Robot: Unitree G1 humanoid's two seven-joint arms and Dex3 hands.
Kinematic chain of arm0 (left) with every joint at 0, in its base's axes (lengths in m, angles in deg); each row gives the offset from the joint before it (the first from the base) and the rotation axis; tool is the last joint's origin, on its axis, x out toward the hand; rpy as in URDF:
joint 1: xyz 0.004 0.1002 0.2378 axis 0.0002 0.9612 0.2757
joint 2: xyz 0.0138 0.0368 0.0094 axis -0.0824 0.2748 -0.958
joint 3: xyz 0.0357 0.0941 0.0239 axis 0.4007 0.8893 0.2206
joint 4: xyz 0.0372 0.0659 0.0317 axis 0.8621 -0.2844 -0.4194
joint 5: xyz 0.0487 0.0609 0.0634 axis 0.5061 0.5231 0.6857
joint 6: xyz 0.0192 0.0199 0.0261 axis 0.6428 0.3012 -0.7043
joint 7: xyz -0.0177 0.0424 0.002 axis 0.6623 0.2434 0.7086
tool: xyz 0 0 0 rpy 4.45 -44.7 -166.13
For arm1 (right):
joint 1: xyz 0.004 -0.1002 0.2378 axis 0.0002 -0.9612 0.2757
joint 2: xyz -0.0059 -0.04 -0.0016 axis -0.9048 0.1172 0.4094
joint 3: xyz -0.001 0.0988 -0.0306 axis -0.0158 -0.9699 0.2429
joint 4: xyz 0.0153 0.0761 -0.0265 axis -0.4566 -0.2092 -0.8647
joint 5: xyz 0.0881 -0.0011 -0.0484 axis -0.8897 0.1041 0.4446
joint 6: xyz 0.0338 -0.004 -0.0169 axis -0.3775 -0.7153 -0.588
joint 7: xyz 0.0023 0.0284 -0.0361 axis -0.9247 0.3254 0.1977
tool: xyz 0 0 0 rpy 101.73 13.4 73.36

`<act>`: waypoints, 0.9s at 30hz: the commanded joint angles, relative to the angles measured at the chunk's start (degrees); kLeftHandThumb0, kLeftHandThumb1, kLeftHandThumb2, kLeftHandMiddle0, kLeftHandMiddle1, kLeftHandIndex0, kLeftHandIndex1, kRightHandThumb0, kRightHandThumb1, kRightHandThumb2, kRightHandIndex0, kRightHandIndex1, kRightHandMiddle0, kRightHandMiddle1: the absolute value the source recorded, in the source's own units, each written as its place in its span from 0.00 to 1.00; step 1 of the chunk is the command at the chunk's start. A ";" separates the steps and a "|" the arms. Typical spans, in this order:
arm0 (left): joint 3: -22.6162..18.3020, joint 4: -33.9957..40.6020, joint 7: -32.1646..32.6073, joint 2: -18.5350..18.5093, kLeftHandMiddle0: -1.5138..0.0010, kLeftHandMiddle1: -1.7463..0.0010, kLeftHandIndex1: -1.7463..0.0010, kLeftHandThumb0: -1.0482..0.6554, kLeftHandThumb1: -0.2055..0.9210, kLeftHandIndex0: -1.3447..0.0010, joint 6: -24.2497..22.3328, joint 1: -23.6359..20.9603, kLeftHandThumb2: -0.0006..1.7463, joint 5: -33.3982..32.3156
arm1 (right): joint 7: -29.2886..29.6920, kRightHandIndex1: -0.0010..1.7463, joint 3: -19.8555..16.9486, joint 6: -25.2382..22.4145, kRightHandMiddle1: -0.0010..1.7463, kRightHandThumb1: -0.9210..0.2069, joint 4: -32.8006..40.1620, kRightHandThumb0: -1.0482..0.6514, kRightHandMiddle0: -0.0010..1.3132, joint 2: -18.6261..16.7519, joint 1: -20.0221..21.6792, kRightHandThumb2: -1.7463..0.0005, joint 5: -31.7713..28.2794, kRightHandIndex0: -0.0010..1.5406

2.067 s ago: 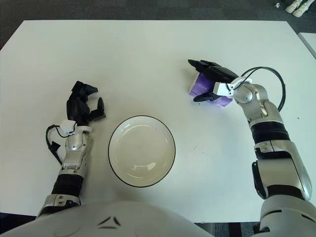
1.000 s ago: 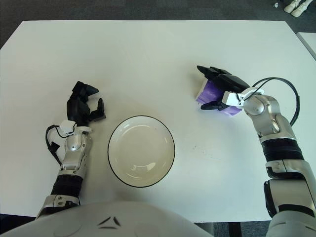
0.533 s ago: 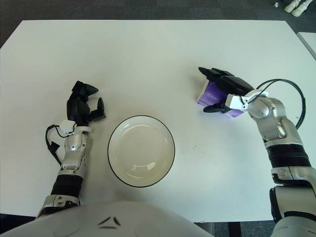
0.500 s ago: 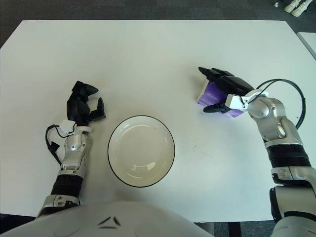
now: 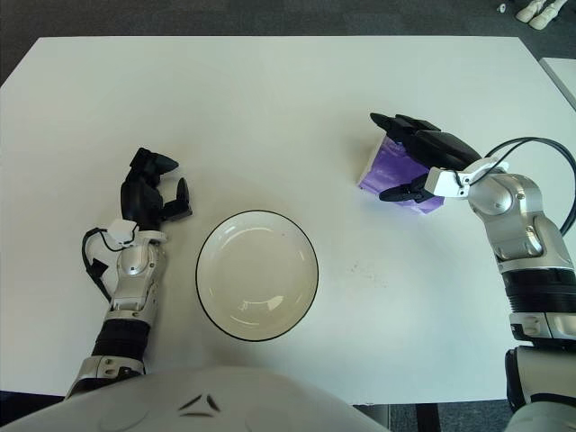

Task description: Put the tissue paper into the plate.

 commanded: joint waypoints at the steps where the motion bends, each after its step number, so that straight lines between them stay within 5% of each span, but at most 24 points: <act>1: -0.15 -6.49 0.16 0.52 0.55 0.10 0.00 0.61 0.39 0.61 -1.30 7.41 0.78 0.19 | -0.37 0.00 -0.53 -0.26 0.00 0.31 0.77 0.00 0.00 0.54 0.32 0.69 -0.47 0.00; 15: -0.45 -6.60 -0.09 0.61 0.56 0.09 0.00 0.61 0.39 0.60 -0.72 7.40 0.79 -0.40 | 0.08 0.00 -1.63 1.59 0.00 0.27 3.24 0.00 0.00 1.44 -0.30 0.69 -0.33 0.00; 27: -0.58 -6.77 0.06 0.63 0.56 0.09 0.00 0.61 0.38 0.60 -1.37 6.96 0.79 -0.39 | -3.41 0.00 -3.61 -6.08 0.00 0.27 11.87 0.00 0.00 0.02 -5.36 0.71 -2.55 0.00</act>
